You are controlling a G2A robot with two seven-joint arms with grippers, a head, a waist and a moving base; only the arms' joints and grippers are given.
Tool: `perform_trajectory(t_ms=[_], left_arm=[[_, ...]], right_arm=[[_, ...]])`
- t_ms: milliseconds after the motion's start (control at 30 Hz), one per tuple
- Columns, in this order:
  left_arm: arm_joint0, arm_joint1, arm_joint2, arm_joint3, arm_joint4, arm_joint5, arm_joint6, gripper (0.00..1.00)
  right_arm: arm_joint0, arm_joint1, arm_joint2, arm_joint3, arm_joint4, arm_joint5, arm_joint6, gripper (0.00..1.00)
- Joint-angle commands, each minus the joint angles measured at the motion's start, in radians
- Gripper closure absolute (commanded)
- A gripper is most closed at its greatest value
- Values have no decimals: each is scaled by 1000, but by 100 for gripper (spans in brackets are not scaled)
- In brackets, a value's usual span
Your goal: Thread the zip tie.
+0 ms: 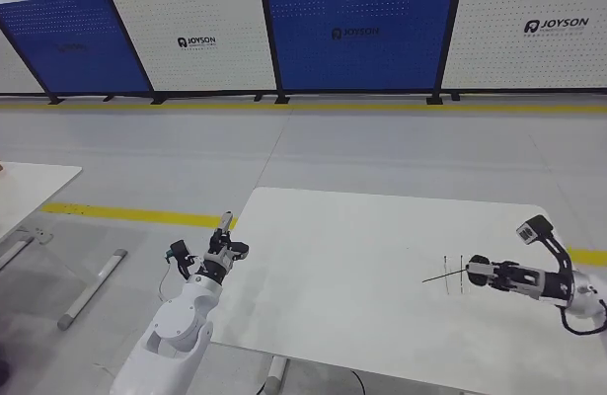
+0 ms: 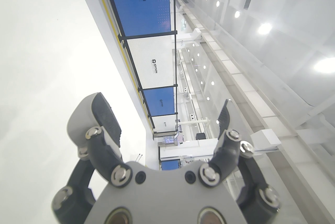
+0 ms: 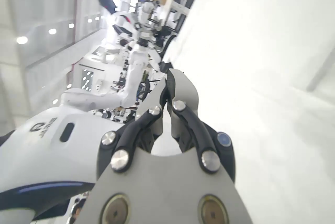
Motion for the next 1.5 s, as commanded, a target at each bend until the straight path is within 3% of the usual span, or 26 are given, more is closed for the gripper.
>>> perform_trajectory(t_ms=[0, 333, 400, 500, 633, 733, 833, 1133, 1233, 1367, 1467], left_arm=[[0, 0, 0, 0, 0, 0, 0, 0], [0, 0, 0, 0, 0, 0, 0, 0], [-7, -1, 8, -6, 11, -3, -2, 0], [-10, -3, 57, -49, 64, 10, -40, 0], [-12, 1, 126, -93, 166, 69, -141, 0], [-23, 0, 178, -88, 213, 95, -177, 0], [-47, -4, 194, -61, 226, 122, -133, 0], [-48, -4, 195, -62, 223, 119, -137, 0], [-48, -4, 193, -62, 186, 81, -189, 0], [-59, -3, 242, -98, 215, 56, -275, 0], [-70, -7, 292, -119, 227, 39, -302, 0]], right_arm=[[-2, -17, -31, -18, -4, 0, -40, 100], [-4, -19, -35, -14, -22, 3, -73, 100], [-26, -20, -19, -14, 24, 0, -100, 100], [-50, -27, 12, -34, 94, 0, -100, 100], [-72, -57, 19, -74, 86, 0, -180, 100], [-55, -91, -44, -45, 71, 0, -193, 100], [-44, -97, -57, -31, 61, 0, -193, 100], [-46, -97, -57, -33, 61, 1, -198, 100], [-57, -102, -64, -49, 76, 0, -201, 100], [-31, -132, -125, -56, 54, 0, -238, 100], [-6, -162, -178, -30, 30, 0, -271, 100]])
